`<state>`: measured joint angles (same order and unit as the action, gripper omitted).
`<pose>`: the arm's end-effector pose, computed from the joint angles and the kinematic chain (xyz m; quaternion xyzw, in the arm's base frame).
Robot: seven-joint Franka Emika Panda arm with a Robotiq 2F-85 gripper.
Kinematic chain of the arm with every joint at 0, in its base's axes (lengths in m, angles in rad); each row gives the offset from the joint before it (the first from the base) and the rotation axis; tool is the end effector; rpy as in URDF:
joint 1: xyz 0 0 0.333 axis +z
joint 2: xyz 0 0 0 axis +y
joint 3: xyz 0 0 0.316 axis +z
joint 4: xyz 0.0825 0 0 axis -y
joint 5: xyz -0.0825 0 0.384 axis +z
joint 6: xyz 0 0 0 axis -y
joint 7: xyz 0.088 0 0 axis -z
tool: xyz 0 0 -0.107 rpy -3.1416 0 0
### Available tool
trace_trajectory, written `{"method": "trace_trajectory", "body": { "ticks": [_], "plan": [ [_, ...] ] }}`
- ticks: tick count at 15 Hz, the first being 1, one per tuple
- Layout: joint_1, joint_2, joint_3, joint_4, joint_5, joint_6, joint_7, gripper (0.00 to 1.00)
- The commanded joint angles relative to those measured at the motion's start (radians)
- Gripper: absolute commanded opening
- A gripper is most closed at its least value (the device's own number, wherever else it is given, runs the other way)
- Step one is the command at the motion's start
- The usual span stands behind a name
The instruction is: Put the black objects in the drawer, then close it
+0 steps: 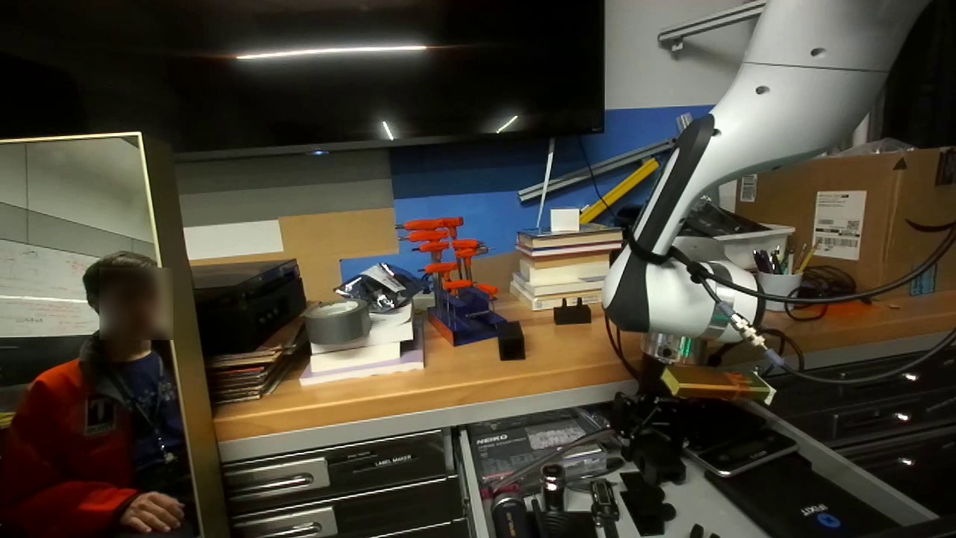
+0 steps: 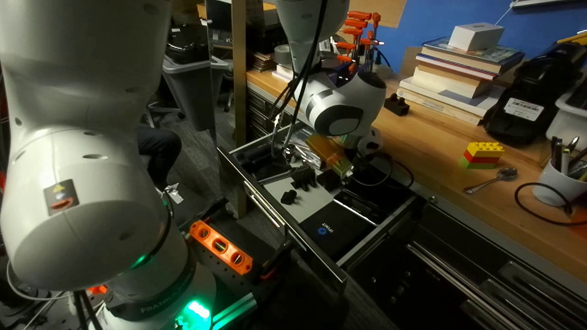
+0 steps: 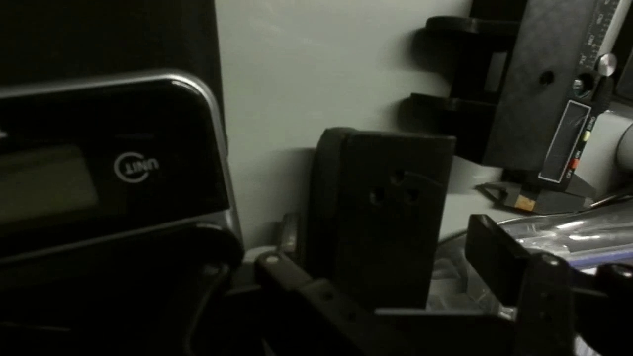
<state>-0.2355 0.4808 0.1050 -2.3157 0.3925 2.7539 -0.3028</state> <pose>0.5017 -0.0778 0.1305 -0.9900 0.1024 0.0029 0.0968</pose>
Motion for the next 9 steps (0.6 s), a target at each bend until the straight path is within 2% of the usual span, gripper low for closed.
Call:
{"method": "trace_trajectory", "body": {
  "ticks": [1, 4, 9],
  "plan": [
    [0.003, -0.082, 0.014, -0.004, -0.02, -0.045, 0.042, 1.0],
    [0.032, -0.167, 0.006, 0.004, -0.036, -0.099, 0.072, 1.0],
    [0.11, -0.274, -0.041, 0.084, -0.105, -0.232, 0.201, 1.0]
  ]
}}
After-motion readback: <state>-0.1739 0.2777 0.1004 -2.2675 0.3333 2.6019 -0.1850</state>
